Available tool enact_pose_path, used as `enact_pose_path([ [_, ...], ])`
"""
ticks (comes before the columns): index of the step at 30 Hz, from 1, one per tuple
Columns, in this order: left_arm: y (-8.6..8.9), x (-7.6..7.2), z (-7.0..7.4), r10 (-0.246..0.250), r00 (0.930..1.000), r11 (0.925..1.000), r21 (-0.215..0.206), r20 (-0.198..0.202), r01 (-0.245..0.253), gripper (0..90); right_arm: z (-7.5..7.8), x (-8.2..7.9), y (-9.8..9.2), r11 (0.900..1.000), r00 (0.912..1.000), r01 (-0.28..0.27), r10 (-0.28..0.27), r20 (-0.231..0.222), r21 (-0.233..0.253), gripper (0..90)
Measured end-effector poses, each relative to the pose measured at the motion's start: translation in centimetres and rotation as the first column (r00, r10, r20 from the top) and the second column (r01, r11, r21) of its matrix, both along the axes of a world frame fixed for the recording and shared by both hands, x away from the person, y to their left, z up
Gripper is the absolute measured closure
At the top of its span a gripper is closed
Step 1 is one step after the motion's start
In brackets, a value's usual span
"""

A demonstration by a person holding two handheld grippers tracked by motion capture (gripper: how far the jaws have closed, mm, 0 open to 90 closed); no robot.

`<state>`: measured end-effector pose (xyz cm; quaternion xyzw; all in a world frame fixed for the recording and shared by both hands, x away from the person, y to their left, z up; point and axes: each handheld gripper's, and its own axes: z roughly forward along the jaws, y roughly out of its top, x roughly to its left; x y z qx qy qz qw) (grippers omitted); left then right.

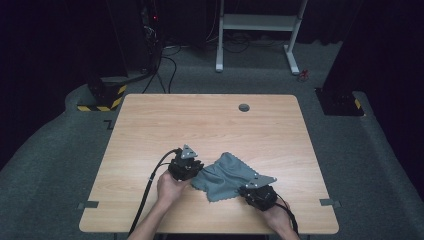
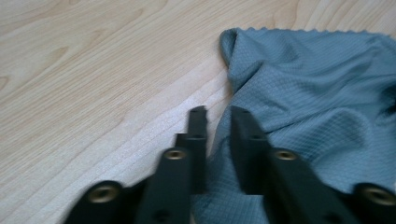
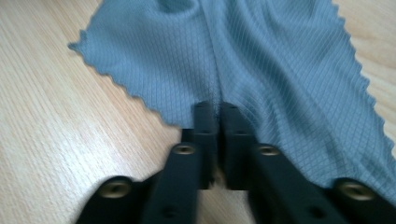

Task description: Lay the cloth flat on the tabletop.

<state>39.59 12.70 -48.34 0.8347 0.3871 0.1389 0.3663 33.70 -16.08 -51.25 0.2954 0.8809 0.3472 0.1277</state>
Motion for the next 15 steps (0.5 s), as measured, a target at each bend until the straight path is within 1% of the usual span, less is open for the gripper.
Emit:
enact_pose_path([
  [1, -0.1, 0.0, -0.1, 0.003, 0.9998, 1.0, -0.006, -0.018, -0.003, 71.1, 0.2, 0.0, 0.0, 1.0, 0.9999, 0.007, -0.007, 0.009, 0.015, 75.9],
  [2, -0.1, -0.1, -0.1, 0.005, 0.9999, 1.0, 0.008, -0.011, -0.005, 68.1, 0.4, 0.1, 0.0, 1.0, 0.9997, 0.015, -0.015, 0.017, 0.027, 75.0],
  [3, -0.1, -0.3, -0.2, 0.016, 0.9998, 0.9996, 0.025, -0.013, -0.016, 65.5, 0.6, 0.2, 0.0, 0.999, 0.9994, 0.024, -0.025, 0.025, 0.04, 74.7],
  [4, -0.1, -0.5, -0.4, 0.024, 0.9995, 0.9993, 0.027, -0.021, -0.024, 62.9, 0.9, 0.6, 0.1, 0.997, 0.9981, 0.045, -0.048, 0.04, 0.059, 74.0],
  [5, 0.0, -0.6, -0.5, 0.024, 0.9992, 0.9991, 0.036, -0.031, -0.023, 60.8, 1.2, 1.0, 0.1, 0.995, 0.9964, 0.069, -0.072, 0.045, 0.069, 73.3],
  [7, 0.3, -1.0, -0.9, 0.027, 0.9986, 0.9987, 0.046, -0.046, -0.024, 59.7, 1.4, 2.2, 0.3, 0.992, 0.993, 0.104, -0.108, 0.048, 0.075, 71.5],
  [8, 0.3, -1.1, -1.1, 0.027, 0.9979, 0.9988, 0.044, -0.06, -0.024, 60.0, 1.4, 2.8, 0.5, 0.991, 0.9923, 0.115, -0.118, 0.038, 0.075, 71.1],
  [10, 0.4, -1.2, -1.4, 0.02, 0.9976, 0.998, 0.061, -0.066, -0.016, 63.7, 1.2, 3.7, 0.9, 0.99, 0.9921, 0.123, -0.124, 0.02, 0.064, 71.4],
  [11, 0.5, -1.2, -1.5, 0.019, 0.9978, 0.9977, 0.066, -0.064, -0.015, 67.2, 1.1, 4.1, 1.2, 0.992, 0.993, 0.117, -0.118, 0.006, 0.049, 74.3],
  [13, 0.5, -1.1, -1.5, 0.012, 0.9989, 0.9966, 0.082, -0.046, -0.008, 79.5, 0.6, 4.4, 1.6, 0.995, 0.9956, 0.092, -0.092, -0.016, 0.023, 82.2],
  [14, 0.4, -1.0, -1.4, 0.006, 0.9991, 0.996, 0.089, -0.042, -0.002, 83.7, 0.4, 4.4, 1.8, 0.996, 0.9959, 0.087, -0.087, -0.024, 0.009, 86.7],
  [15, 0.3, -0.9, -1.2, 0.007, 0.9996, 0.9952, 0.098, -0.029, -0.004, 87.9, 0.1, 4.4, 1.9, 0.997, 0.9964, 0.079, -0.079, -0.029, -0.012, 89.0],
])
